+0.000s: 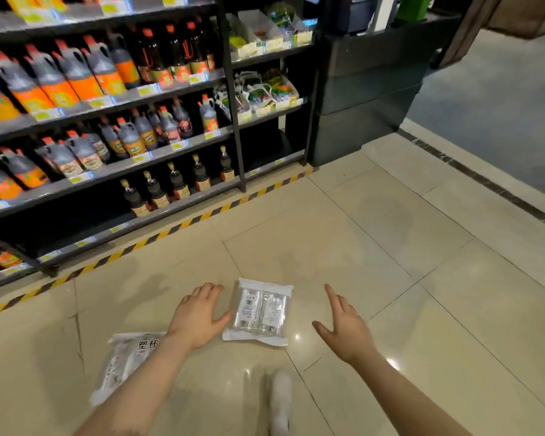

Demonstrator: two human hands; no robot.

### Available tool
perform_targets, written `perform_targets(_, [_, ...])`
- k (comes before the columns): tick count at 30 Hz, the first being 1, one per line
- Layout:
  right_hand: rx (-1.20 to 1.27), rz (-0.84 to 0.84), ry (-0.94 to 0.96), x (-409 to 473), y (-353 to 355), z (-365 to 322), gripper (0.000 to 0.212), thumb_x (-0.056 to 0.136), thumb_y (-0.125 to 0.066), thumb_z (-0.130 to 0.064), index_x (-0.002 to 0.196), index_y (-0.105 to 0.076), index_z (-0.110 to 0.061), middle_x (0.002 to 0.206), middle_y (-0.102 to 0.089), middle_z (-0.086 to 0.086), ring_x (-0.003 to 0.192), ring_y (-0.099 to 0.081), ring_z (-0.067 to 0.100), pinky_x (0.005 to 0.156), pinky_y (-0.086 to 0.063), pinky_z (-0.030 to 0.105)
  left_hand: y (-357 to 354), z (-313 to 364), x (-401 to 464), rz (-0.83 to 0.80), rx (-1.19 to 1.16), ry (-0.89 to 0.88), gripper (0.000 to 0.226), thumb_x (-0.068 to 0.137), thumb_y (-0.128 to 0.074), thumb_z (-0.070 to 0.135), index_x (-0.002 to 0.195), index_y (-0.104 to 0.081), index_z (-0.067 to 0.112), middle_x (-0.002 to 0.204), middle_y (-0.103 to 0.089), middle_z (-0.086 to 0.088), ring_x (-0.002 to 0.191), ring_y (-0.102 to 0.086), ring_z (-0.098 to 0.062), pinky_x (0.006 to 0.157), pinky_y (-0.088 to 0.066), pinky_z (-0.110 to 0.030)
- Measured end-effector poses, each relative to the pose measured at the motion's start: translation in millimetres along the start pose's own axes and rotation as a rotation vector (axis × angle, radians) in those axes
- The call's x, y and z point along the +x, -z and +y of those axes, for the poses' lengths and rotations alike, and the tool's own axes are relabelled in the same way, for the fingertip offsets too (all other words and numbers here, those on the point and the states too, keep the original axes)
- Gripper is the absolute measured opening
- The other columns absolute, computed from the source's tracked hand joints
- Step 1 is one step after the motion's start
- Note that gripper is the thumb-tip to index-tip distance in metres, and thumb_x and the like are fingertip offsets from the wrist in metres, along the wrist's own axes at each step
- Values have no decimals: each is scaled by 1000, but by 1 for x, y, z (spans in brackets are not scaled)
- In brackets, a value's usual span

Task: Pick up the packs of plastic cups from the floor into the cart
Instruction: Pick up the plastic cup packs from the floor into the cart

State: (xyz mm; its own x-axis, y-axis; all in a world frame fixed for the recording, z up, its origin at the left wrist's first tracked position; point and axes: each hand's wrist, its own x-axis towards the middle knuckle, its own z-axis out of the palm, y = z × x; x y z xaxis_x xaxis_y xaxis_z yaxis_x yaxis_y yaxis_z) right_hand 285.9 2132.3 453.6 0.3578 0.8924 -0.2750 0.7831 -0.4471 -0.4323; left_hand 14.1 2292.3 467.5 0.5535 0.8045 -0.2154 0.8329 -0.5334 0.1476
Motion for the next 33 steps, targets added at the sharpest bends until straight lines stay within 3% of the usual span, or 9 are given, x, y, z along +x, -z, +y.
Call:
perform_targets(4, [85,-37,-54,72,-41,19,86,90,-50,-52,149,9,-33,145,-33,-4,127,-42,18,96,-44,34,-49,-8,74,-85,-80,41,95,68,-11,73,140,-40,18,138,-44,1,126,-43,-20,99,-37,-36])
perform_targets(11, [118,-149,-131,199,-149,59,86,88,-50,-55,149,7,-36,145,-30,-6,127,-41,16,93,-44,31,-176,-56,193,-96,-234,128,97,68,-15,76,140,-40,18,139,-44,2,125,-43,-20,98,-40,-35])
perform_targets(15, [147,-209,-229,258,-245,96,86,88,-55,-52,151,1,-33,149,-29,-2,130,-41,20,94,-45,35,-284,-89,239,-190,-229,143,97,68,-19,76,141,-38,16,141,-42,-2,125,-43,-23,98,-42,-37])
perform_targets(18, [162,-247,-258,298,-332,129,88,87,-56,-53,151,1,-33,150,-27,0,132,-40,22,98,-44,39,-372,-112,275,-263,-209,140,86,78,-36,72,144,-33,16,145,-38,-2,129,-39,-23,99,-40,-37])
perform_targets(21, [158,-290,-285,331,-411,159,91,86,-56,-55,151,2,-33,150,-28,2,130,-42,24,96,-44,39,-456,-134,301,-295,-199,138,97,70,-26,78,145,-31,16,144,-37,-4,127,-39,-26,100,-39,-38])
perform_targets(23, [181,-298,-295,352,-456,176,93,83,-57,-59,151,3,-35,149,-28,2,128,-44,26,96,-45,41,-508,-147,318,-319,-221,165,96,73,-37,78,148,-24,19,148,-29,-6,132,-32,-28,103,-37,-41])
perform_targets(26, [308,-288,-323,379,-506,195,96,80,-62,-58,150,2,-39,148,-27,3,125,-47,28,98,-44,41,-569,-161,340,-350,-344,248,96,80,-57,63,152,-1,31,156,-9,-7,142,-18,-28,109,-29,-43])
perform_targets(29, [452,-214,-358,396,-530,203,99,79,-71,-45,148,0,-44,146,-28,3,123,-49,27,98,-41,38,-597,-162,356,-380,-611,289,108,79,-67,53,147,16,41,154,-15,-6,139,-25,-21,104,-29,-34])
perform_targets(33, [480,-184,-356,400,-524,200,104,74,-77,-39,145,-1,-51,138,-32,3,116,-54,27,97,-45,39,-592,-158,357,-318,-708,339,113,73,-74,51,142,15,54,150,-25,-2,134,-34,-23,99,-32,-34])
